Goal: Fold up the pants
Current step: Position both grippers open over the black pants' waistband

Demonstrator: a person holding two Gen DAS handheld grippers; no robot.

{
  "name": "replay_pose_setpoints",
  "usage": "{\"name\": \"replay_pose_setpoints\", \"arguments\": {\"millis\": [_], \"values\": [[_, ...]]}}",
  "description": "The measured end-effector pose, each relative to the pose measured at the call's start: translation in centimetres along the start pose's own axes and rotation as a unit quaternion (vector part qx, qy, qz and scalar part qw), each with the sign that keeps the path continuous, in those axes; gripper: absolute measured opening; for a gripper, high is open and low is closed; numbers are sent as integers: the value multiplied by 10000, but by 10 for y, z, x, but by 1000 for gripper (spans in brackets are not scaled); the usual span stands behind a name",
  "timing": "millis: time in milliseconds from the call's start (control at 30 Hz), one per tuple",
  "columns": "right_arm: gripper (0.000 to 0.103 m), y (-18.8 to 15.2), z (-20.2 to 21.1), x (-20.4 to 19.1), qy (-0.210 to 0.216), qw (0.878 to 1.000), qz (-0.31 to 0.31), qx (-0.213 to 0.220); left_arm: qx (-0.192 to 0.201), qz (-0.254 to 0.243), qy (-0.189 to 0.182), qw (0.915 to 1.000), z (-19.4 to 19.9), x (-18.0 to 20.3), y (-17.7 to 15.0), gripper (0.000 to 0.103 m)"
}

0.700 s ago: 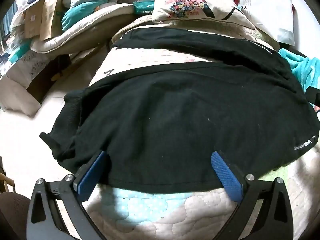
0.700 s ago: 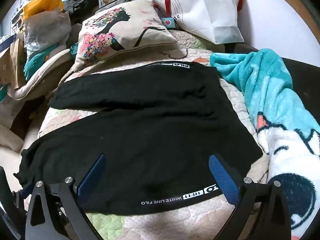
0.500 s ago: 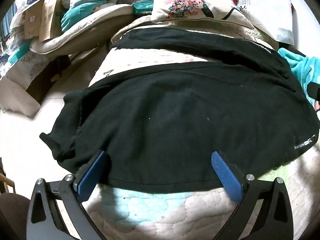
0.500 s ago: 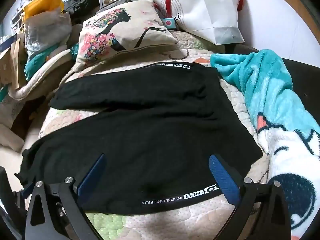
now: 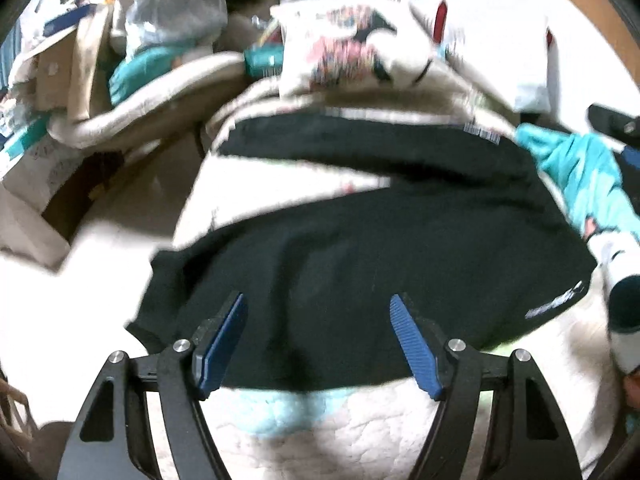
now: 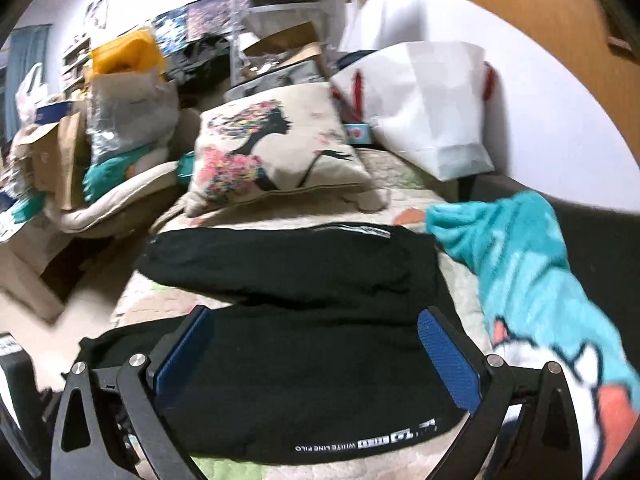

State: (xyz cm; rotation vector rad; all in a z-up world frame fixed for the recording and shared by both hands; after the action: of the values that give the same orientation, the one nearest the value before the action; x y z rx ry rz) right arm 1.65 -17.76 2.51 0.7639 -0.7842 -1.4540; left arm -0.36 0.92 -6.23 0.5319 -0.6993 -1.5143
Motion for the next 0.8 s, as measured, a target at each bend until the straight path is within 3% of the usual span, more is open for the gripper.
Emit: {"name": "replay_pose_setpoints", "arguments": {"millis": [133,233,467,667,800], "values": [[103,23,-3,-2,-99,9994,319,-66,479,90,45,9988,22,-9,22,74],[103,32,-13,1,-77,9989,366,-270,540,132,79,9984,23,-14,37,79],[103,12,-51,-11,-278,9948,568,-800,-153,491,-207,9985,-39,-11,48,81],[103,-26,-86,-15,-330,9881,619,-1372,-302,302,371,9984,-99,-3,47,81],[103,-44,-105,-19,-357,9861,619,-1503,-609,652,437,9951,-123,-14,37,83]]}}
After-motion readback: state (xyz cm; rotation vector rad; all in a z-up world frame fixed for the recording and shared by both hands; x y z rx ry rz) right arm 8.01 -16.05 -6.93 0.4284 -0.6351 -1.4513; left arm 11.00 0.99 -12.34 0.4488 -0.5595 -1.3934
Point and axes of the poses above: each gripper's, at about its wrist camera, not at the fingertips, and z roughly against the way its jaws point, x to its right, y to its top, the point moved 1 cm from there along -z, roughly the way its jaws point, and after that the axes turned 3 degrees about -y, right-handed, at the moved point
